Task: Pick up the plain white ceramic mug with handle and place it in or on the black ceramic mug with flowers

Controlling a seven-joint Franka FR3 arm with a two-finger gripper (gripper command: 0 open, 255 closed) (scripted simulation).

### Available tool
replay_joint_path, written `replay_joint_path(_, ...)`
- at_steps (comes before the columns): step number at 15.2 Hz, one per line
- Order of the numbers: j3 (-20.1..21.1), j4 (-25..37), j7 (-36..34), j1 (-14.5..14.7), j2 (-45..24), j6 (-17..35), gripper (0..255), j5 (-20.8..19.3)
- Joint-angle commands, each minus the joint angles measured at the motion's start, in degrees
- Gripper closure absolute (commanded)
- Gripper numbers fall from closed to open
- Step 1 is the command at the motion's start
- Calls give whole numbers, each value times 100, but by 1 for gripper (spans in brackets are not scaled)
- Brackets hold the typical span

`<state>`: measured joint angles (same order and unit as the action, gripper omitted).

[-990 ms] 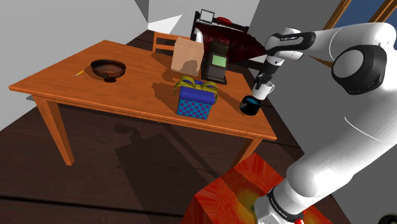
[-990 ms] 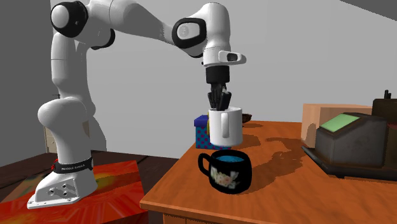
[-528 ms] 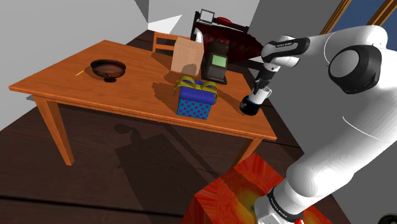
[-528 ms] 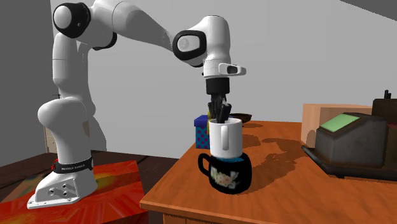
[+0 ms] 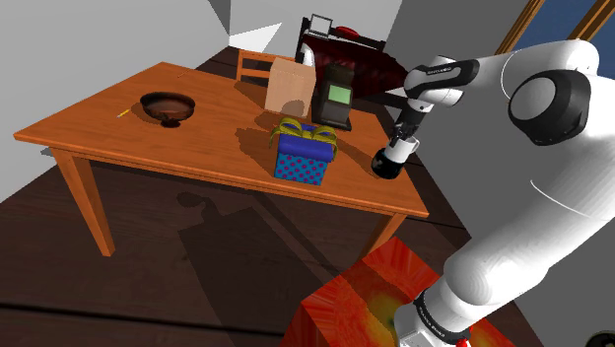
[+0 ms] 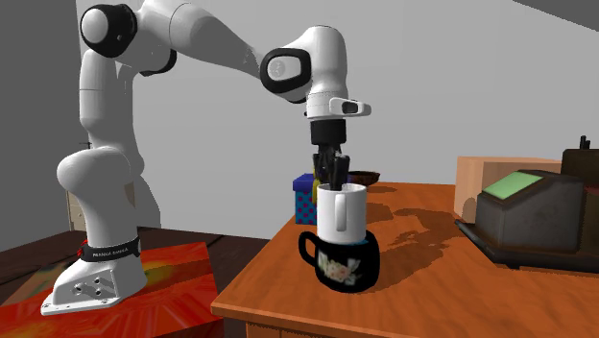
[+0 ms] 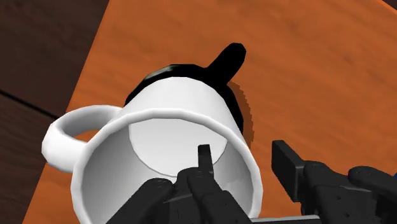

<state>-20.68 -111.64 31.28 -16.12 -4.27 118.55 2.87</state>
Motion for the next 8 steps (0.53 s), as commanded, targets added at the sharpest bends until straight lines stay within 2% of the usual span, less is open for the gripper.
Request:
replay_joint_path(1,0,0,0,0,1,1,0,0)
replay_joint_path(5,0,0,0,0,1,1,0,0)
replay_joint_path(8,-3,378,-55,9,178,-541,0,-81)
